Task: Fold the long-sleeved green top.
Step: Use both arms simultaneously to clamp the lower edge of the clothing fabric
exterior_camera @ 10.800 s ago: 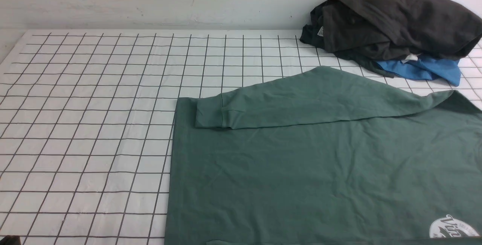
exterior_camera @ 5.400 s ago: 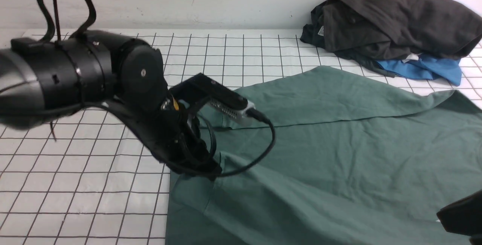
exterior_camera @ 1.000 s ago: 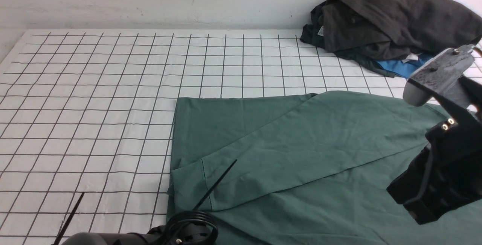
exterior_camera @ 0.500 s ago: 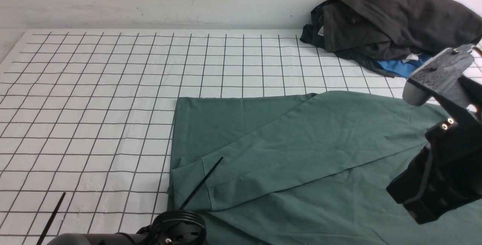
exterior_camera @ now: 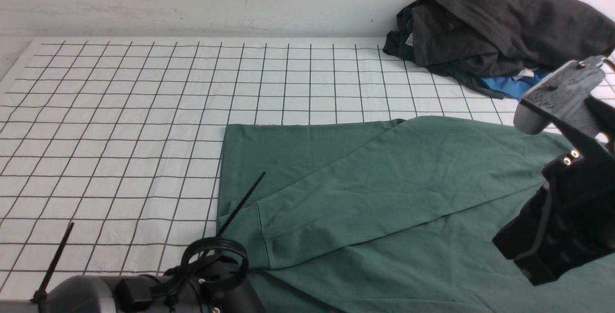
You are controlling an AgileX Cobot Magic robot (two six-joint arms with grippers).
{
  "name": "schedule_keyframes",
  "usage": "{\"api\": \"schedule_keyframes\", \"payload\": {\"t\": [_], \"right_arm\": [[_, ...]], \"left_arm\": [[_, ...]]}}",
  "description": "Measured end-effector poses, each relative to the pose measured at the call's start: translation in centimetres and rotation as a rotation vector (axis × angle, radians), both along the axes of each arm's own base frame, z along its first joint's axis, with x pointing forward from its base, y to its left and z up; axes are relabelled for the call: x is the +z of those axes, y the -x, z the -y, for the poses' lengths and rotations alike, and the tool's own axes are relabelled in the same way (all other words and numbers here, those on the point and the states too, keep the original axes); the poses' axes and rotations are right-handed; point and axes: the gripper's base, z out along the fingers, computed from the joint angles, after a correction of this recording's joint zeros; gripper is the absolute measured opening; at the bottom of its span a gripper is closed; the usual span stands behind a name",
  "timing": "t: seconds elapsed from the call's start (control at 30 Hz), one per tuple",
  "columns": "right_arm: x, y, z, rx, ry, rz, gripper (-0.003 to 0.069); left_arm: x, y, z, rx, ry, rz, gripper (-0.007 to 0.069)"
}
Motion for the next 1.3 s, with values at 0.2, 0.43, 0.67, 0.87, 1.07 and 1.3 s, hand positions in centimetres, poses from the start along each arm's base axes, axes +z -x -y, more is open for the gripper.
{"api": "schedule_keyframes", "payload": {"t": [0.2,0.43,0.67,0.87,1.07,1.3], "right_arm": [[0.0,0.0,0.0,-0.001,-0.002,0.004,-0.0015],[0.0,-0.1,0.0,0.001,-0.003,0.015,-0.0015],[-0.1,0.1,0.3,0.010,0.042,-0.006,-0.0015],[-0.2,0.5,-0.1,0.084,0.078,0.011,0.0017],[-1.4,0.8,-0.1,0.150,0.164,0.021,0.0203],[-8.6,2.8,2.5,0.207,0.415,-0.129,0.0601]], "left_arm": [[0.2,-1.4,-1.1,0.016,-0.007,-0.037,0.0002],[1.3,-4.4,-5.1,0.090,-0.140,-0.057,0.0002],[2.5,-5.4,-8.4,0.208,-0.171,-0.067,0.0002],[2.8,-5.7,-9.4,0.282,-0.145,-0.080,0.0002],[2.7,-5.8,-9.1,0.304,-0.107,-0.080,0.0002],[2.6,-5.9,-8.8,0.313,-0.077,-0.065,0.0002]]}}
